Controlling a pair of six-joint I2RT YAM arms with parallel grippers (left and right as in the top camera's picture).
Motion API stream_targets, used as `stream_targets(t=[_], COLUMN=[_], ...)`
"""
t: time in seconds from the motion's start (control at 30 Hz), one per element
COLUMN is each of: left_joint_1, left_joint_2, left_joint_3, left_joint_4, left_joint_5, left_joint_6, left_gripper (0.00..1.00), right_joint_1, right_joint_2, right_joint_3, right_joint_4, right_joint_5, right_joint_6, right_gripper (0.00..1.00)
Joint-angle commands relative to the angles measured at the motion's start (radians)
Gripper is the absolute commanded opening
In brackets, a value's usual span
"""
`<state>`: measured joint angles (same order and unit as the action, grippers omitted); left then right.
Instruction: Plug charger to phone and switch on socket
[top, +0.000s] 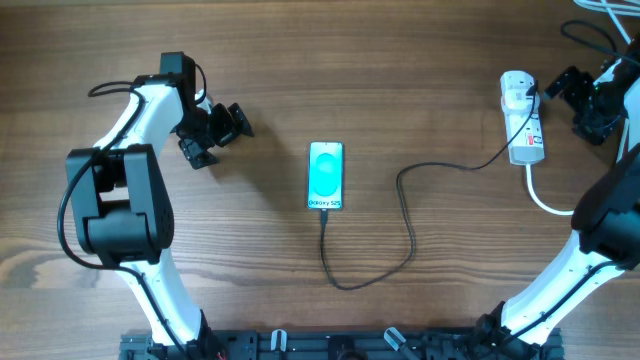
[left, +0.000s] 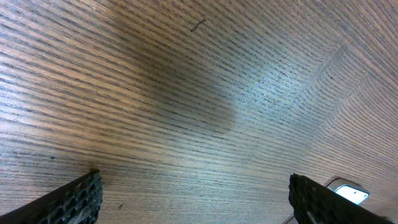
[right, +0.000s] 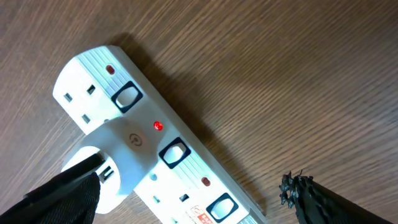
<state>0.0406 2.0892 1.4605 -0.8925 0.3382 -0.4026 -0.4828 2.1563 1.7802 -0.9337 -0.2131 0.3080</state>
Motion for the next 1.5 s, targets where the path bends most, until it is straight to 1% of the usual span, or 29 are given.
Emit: stream_targets(t=[0.0,0.2,0.27,0.4,0.47,0.57,0.63,0.8,0.9,1.03,1.13,1.23,1.37,1.47], left_joint_1=[0.003,0.003,0.003,0.003,0.003,0.003,0.003,0.003,0.003,0.003,0.003,0.003,0.003,0.003], left_joint_2=[0.022,0.022,0.022,0.022,0.022,0.022,0.022,0.022,0.022,0.022,0.022,0.022,0.022,0.022], left_joint_3=[-0.022,-0.023,-0.023,-0.023,-0.023,-0.023,-0.022,-0.022,-0.023,-0.023,-0.023,-0.023,-0.022,-0.023], left_joint_4=[0.003,0.002,0.002,0.003,0.002,0.002,0.003,0.002,0.003,0.003,0.003,0.003,0.003,0.003], left_joint_5=[-0.021,-0.021,-0.021,-0.021,-0.021,-0.021,-0.021,-0.021,-0.021,-0.021,-0.021,-0.021,-0.021,-0.021], left_joint_6=[0.005,0.005,0.005,0.005,0.005,0.005,0.005,0.005,0.005,0.005,0.005,0.005,0.005,0.005], left_gripper=[1.0,1.0,1.0,1.0,1.0,1.0,1.0,1.0,1.0,1.0,1.0,1.0,1.0,1.0], right_joint_1=[0.031,0.068,0.077,0.091,0.093,0.093,0.093,0.093,0.093,0.093,0.093,0.093,0.093,0.093], right_joint_2=[0.011,0.013,0.013,0.013,0.013,0.013,0.013,0.013,0.013,0.013,0.013,0.013,0.013,0.013], right_joint_3=[-0.033,-0.073,-0.08,-0.097,-0.099,-0.098,-0.098,-0.098,-0.098,-0.099,-0.105,-0.131,-0.214,-0.262], right_joint_4=[0.017,0.054,0.056,0.066,0.075,0.086,0.093,0.095,0.087,0.066,0.054,0.075,0.15,0.19], right_joint_5=[-0.016,0.027,0.068,0.172,0.146,0.04,0.002,0.006,0.052,0.167,0.244,0.247,0.251,0.261], right_joint_6=[-0.019,-0.017,-0.016,0.043,0.043,0.033,0.033,0.031,0.034,0.037,0.068,0.069,0.071,0.103], right_gripper=[1.0,1.0,1.0,1.0,1.0,1.0,1.0,1.0,1.0,1.0,1.0,1.0,1.0,1.0])
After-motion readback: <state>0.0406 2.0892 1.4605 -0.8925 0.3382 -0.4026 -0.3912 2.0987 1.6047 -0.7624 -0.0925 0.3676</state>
